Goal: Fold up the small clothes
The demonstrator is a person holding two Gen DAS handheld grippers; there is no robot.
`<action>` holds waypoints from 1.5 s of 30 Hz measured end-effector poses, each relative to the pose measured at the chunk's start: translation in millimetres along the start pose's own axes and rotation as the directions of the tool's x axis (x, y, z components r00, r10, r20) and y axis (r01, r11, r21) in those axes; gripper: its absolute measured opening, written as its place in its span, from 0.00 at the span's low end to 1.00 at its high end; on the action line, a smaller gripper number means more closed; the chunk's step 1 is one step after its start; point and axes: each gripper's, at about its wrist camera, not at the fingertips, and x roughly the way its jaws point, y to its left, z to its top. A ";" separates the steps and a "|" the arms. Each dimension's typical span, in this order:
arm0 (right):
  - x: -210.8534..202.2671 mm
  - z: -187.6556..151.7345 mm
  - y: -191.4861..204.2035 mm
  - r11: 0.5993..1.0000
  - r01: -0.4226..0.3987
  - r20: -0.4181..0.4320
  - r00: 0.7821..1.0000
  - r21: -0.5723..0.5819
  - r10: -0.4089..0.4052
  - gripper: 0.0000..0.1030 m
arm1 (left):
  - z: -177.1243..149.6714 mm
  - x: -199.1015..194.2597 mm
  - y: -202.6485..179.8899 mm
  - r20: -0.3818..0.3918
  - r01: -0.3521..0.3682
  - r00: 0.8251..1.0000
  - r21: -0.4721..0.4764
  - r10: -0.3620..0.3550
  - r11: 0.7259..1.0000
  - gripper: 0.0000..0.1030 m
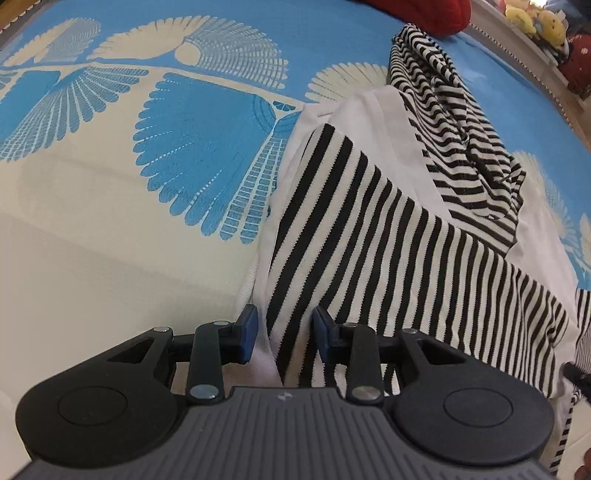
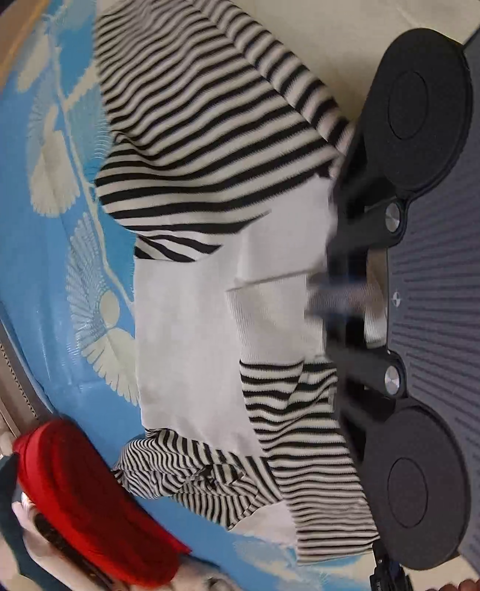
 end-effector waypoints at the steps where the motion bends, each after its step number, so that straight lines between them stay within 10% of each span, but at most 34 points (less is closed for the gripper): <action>1: -5.2 1.6 3.1 1.000 -0.002 0.022 1.000 -0.020 0.003 0.00 | 1.0 -2.5 -1.2 0.011 0.004 1.000 0.005 -0.004 1.000 0.36; 8: -31.7 11.2 7.2 0.993 0.104 0.177 0.980 -0.056 -0.093 0.00 | 9.4 -13.5 1.9 0.122 0.092 0.989 -0.074 -0.082 0.993 0.36; 14: -8.6 1.9 13.7 0.993 -0.103 0.004 0.995 -0.064 0.103 0.18 | 16.3 -16.0 3.9 0.210 0.161 0.968 -0.104 -0.136 0.981 0.28; 17: 18.0 -5.9 2.1 1.000 -0.011 -0.125 0.992 -0.006 0.010 0.23 | 14.6 5.0 1.6 0.091 0.062 0.994 -0.096 -0.053 0.993 0.26; 21: 9.8 2.3 7.6 1.000 -0.014 -0.087 0.996 -0.020 0.012 0.25 | 17.3 -3.9 -10.5 0.078 -0.023 0.997 -0.033 0.025 0.999 0.23; 27: 6.9 7.0 8.7 0.999 0.015 -0.084 0.996 -0.049 -0.019 0.33 | 3.1 -39.2 -32.1 0.049 0.103 0.993 0.085 -0.107 0.991 0.23; 32: 10.3 2.8 -8.2 0.999 0.037 -0.120 0.992 0.025 -0.034 0.33 | -42.6 -10.2 -37.4 -0.131 0.040 0.991 0.183 -0.016 0.982 0.24; 45: -56.0 40.5 -103.3 0.971 0.036 0.179 0.981 0.237 -0.080 0.33 | -43.2 -41.5 -84.7 0.018 0.095 0.994 0.282 -0.104 0.955 0.40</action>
